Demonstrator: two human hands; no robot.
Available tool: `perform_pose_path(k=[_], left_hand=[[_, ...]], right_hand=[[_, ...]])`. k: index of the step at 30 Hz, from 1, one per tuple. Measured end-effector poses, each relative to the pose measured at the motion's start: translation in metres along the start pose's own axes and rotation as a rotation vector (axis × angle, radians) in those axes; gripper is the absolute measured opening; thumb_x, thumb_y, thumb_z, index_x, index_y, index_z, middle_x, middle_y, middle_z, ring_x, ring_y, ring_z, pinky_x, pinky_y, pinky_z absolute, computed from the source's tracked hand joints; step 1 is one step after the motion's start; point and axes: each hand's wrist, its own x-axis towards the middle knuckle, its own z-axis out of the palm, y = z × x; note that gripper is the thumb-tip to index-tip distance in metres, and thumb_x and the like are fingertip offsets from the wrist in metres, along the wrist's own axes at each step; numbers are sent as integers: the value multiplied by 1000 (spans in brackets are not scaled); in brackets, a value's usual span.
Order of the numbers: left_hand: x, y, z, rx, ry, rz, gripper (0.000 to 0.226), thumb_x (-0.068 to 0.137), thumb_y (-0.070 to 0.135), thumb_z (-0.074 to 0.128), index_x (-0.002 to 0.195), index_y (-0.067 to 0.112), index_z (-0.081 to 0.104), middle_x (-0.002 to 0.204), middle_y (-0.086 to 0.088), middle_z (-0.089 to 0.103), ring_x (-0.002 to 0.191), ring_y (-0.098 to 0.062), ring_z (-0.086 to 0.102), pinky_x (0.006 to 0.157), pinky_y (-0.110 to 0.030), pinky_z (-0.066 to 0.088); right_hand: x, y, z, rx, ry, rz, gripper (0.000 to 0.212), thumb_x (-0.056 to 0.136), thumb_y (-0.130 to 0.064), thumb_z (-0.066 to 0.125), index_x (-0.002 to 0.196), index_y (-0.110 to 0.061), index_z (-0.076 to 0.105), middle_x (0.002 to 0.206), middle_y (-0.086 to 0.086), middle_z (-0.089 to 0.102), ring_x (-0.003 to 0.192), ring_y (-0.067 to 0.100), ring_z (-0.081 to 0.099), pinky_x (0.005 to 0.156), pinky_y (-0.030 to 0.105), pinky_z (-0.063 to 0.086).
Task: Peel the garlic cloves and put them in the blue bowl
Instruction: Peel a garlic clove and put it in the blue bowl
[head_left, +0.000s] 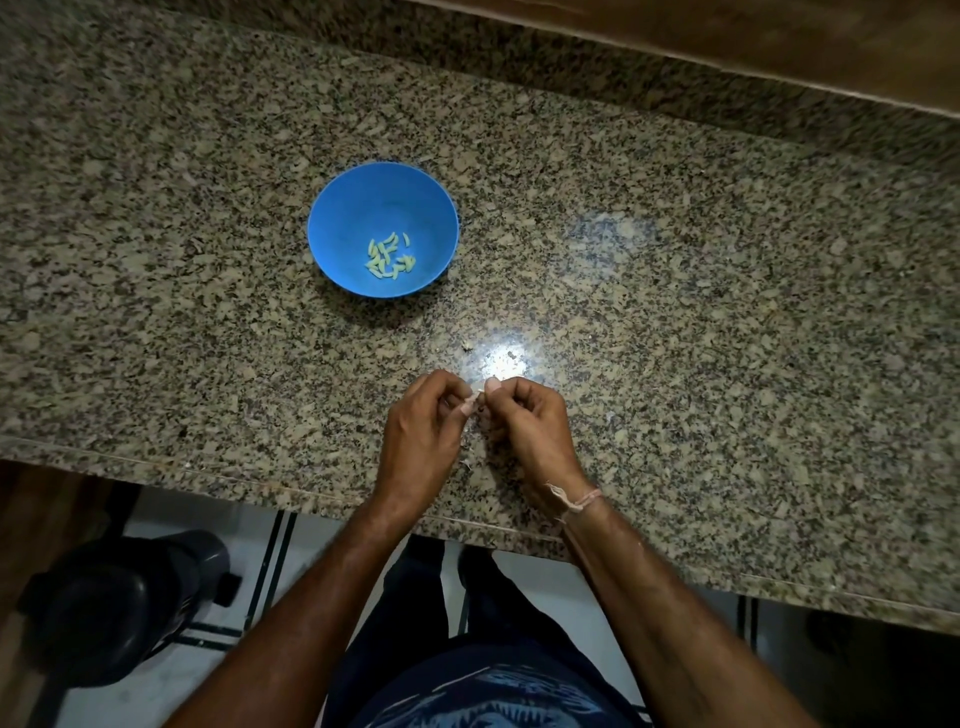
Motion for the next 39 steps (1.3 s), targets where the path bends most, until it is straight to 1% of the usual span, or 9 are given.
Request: perform_pose_path(k=[3, 8, 10, 12, 16, 22, 26, 31, 39], left_hand=[[0, 8, -2, -137, 38, -143, 10, 98, 27, 68, 107, 23, 69, 101, 12, 70, 92, 0, 65, 76, -23, 56], [3, 14, -2, -228, 48, -241, 8, 96, 32, 72, 101, 25, 74, 92, 9, 75, 90, -7, 71, 82, -40, 63], [3, 14, -3, -261, 37, -252, 8, 97, 27, 72, 103, 23, 74, 94, 9, 76, 92, -9, 72, 84, -41, 63], [2, 15, -3, -271, 33, -256, 8, 96, 24, 73, 104, 23, 75, 95, 8, 76, 92, -9, 72, 85, -40, 63], [2, 14, -1, -234, 62, -249, 7, 97, 23, 72, 104, 23, 74, 93, 9, 75, 88, -4, 71, 77, -23, 60], [4, 15, 2, -103, 30, -199, 6, 99, 22, 68, 103, 20, 73, 91, 11, 71, 84, -1, 66, 69, -12, 52], [5, 16, 2, -146, 30, -203, 19, 102, 19, 63, 117, 21, 74, 111, 11, 74, 102, -2, 68, 87, -24, 58], [5, 22, 0, -170, 35, -213, 12, 97, 33, 72, 105, 24, 75, 99, 13, 74, 94, -2, 68, 82, -30, 60], [7, 20, 2, -75, 15, -147, 15, 98, 11, 67, 106, 22, 75, 106, 12, 70, 100, -2, 65, 86, -34, 60]], right_hand=[[2, 3, -2, -38, 12, -21, 24, 97, -26, 72, 86, -5, 70, 77, 9, 68, 69, 22, 59, 65, 36, 52], [2, 5, -2, -58, -4, -57, 16, 95, -22, 75, 87, -8, 72, 76, 3, 71, 70, 15, 65, 69, 34, 56], [3, 7, -2, -62, 11, -72, 17, 95, -20, 75, 91, -4, 74, 82, 10, 75, 77, 26, 71, 76, 42, 62], [4, 9, -2, -56, 21, -77, 16, 95, -19, 75, 95, -3, 75, 88, 14, 77, 87, 35, 74, 83, 47, 64], [4, 11, 0, -41, 19, -83, 14, 96, -16, 73, 99, -3, 75, 91, 12, 78, 91, 33, 75, 86, 46, 63], [4, 10, -2, -68, 56, -96, 19, 100, -22, 69, 91, -6, 74, 84, 12, 75, 78, 25, 72, 78, 39, 62], [3, 8, -4, -83, 60, -99, 24, 101, -25, 66, 88, -5, 72, 76, 8, 71, 68, 13, 63, 67, 30, 56], [3, 9, -4, -95, 37, -93, 21, 100, -26, 68, 89, -8, 73, 82, 5, 73, 77, 16, 68, 74, 32, 59], [-1, 1, -5, 69, -15, 80, 20, 104, -21, 61, 91, -6, 68, 73, 3, 64, 60, 12, 54, 54, 23, 45]])
